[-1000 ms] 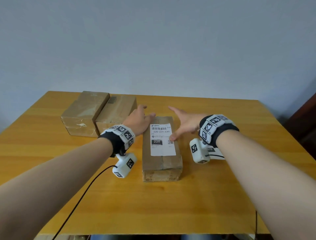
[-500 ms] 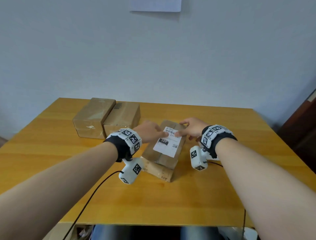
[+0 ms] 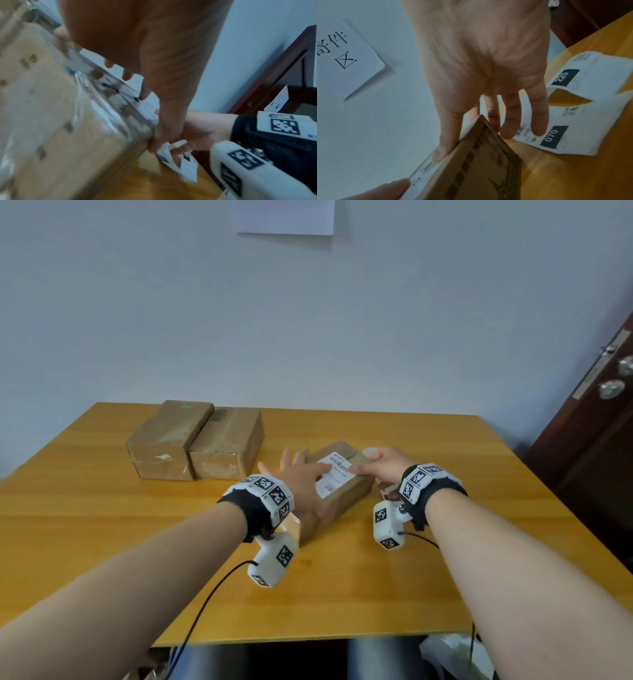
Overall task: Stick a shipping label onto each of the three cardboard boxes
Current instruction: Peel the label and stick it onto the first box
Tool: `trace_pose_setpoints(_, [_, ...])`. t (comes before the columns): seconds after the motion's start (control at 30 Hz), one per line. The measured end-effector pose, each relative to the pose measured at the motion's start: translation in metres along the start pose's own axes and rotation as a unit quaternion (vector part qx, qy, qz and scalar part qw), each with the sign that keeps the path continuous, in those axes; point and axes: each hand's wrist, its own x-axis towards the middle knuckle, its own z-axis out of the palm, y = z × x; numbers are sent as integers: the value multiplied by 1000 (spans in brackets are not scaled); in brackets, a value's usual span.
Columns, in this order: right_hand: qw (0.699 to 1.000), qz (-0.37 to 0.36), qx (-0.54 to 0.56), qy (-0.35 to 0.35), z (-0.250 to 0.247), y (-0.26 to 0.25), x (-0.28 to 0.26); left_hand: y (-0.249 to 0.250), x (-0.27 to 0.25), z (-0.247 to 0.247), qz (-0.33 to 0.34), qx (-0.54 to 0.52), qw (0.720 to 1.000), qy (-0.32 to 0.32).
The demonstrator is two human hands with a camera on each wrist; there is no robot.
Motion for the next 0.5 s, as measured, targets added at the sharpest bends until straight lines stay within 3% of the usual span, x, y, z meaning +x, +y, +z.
trace_pose_setpoints(0.1, [999,44,12,3,-4,12,-7,-20,0,-5,-21,-9,998,59])
trace_pose_setpoints(0.2, [996,91,4,-27,-7,14,-14,-35,1,-6,-27,-56,997,56])
trace_pose_setpoints(0.3, [998,49,-33,-14,-7,8,-8,-35,1,-7,-24,-70,995,63])
trace_pose_setpoints(0.4, [997,-8,-66,-36,-8,-5,-4,-39,11,-7,-34,-94,988,117])
trace_pose_setpoints(0.5, [991,3,-120,-64,-6,-14,-3,-53,22,-7,-65,-109,978,165])
